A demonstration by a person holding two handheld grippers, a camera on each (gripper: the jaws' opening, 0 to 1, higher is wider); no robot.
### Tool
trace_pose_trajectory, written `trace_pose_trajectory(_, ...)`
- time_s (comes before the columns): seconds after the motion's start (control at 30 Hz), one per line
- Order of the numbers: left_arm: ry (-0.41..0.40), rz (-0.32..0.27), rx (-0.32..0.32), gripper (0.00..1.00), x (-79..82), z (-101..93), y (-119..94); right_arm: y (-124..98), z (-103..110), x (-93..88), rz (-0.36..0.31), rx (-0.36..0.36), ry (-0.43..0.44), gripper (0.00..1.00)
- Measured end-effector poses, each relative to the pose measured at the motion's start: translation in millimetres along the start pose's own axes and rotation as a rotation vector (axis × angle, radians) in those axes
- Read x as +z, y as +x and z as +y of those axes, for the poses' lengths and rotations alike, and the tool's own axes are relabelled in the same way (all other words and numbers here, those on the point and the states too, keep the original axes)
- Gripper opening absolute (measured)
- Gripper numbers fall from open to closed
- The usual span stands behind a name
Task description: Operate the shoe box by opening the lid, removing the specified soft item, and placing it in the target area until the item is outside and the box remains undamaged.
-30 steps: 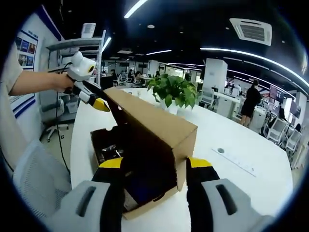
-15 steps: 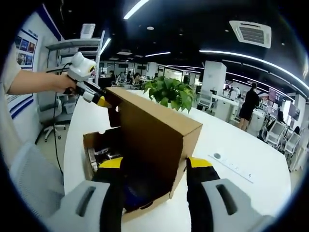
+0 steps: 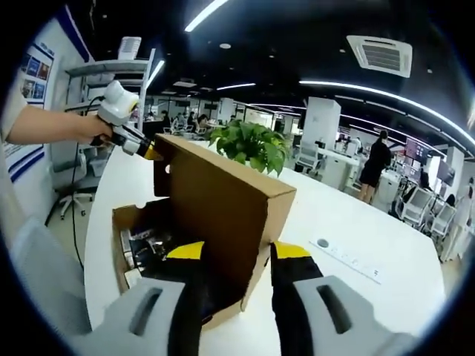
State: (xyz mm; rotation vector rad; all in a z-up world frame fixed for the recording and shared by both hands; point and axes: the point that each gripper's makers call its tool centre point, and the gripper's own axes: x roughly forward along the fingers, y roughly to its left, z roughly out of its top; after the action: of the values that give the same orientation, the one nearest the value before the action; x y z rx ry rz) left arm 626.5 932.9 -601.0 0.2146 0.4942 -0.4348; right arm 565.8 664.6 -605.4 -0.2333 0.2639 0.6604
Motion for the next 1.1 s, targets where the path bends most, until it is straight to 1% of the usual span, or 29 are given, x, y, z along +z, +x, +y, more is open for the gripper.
trace_pose_trajectory(0.07,-0.012,0.0,0.002,0.0,1.3,1.7,3,-1,-3,-8.3,0.014,-0.015,-0.002,0.21)
trace_pose_trajectory(0.17,-0.01,0.0,0.006,0.0,2.9,2.9,6,-2,-6,-20.6,0.027,-0.03,0.007,0.22)
trace_pose_trajectory(0.27,-0.008,0.0,0.008,0.0,4.3,4.0,9,-3,-10,-36.9,0.056,-0.049,0.015,0.19)
trace_pose_trajectory(0.43,-0.009,0.0,0.009,0.0,5.9,7.0,13,-1,-9,-52.4,0.083,-0.058,0.008,0.17)
trace_pose_trajectory(0.57,-0.018,0.0,0.007,0.0,7.2,9.5,17,2,-10,-57.1,0.084,-0.063,0.011,0.12)
trace_pose_trajectory(0.73,-0.028,-0.002,0.004,0.0,8.9,12.2,23,11,-9,-67.0,0.106,-0.065,0.036,0.11)
trace_pose_trajectory(0.8,-0.033,-0.002,0.004,0.0,9.5,15.1,28,14,-10,-69.0,0.11,-0.069,0.041,0.11)
trace_pose_trajectory(0.93,-0.036,-0.002,0.004,0.0,11.2,14.1,31,20,-13,-72.0,0.116,-0.081,0.056,0.09)
trace_pose_trajectory(1.1,-0.038,0.001,0.002,0.0,13.3,13.8,39,25,-16,-77.0,0.13,-0.092,0.072,0.01)
